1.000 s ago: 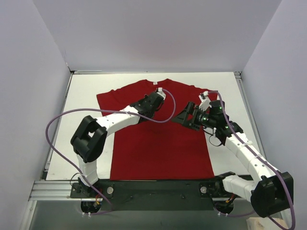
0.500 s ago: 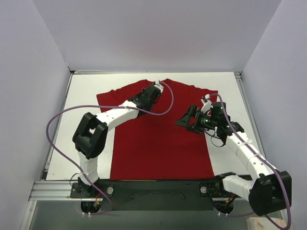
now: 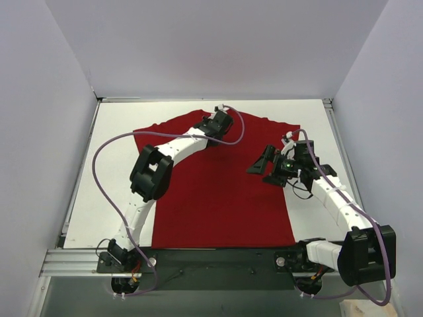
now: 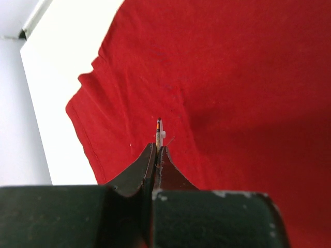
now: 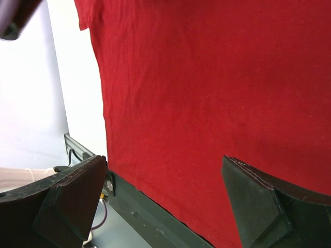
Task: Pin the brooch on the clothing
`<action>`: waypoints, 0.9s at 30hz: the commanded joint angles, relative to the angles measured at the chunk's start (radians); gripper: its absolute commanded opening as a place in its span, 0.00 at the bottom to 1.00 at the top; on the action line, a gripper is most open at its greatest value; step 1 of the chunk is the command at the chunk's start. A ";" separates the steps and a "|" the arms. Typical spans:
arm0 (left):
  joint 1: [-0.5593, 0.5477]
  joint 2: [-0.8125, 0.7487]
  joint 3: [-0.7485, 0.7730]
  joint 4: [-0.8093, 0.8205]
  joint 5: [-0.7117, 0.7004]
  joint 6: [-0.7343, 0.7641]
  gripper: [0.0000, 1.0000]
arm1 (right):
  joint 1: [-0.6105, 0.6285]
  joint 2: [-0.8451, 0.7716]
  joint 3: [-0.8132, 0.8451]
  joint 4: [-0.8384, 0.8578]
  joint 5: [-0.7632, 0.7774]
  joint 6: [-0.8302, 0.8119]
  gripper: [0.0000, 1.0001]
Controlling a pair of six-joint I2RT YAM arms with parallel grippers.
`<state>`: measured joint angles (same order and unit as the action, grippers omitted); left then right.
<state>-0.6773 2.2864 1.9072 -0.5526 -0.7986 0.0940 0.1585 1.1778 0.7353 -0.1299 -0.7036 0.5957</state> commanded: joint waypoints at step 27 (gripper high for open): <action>0.035 0.367 0.409 -0.463 -0.109 -0.303 0.00 | -0.056 0.036 0.024 -0.068 -0.014 -0.070 1.00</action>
<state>-0.6319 2.6007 2.2692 -0.9348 -0.9356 -0.1398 0.1101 1.2118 0.7429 -0.1783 -0.7071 0.5358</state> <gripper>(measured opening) 0.031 0.999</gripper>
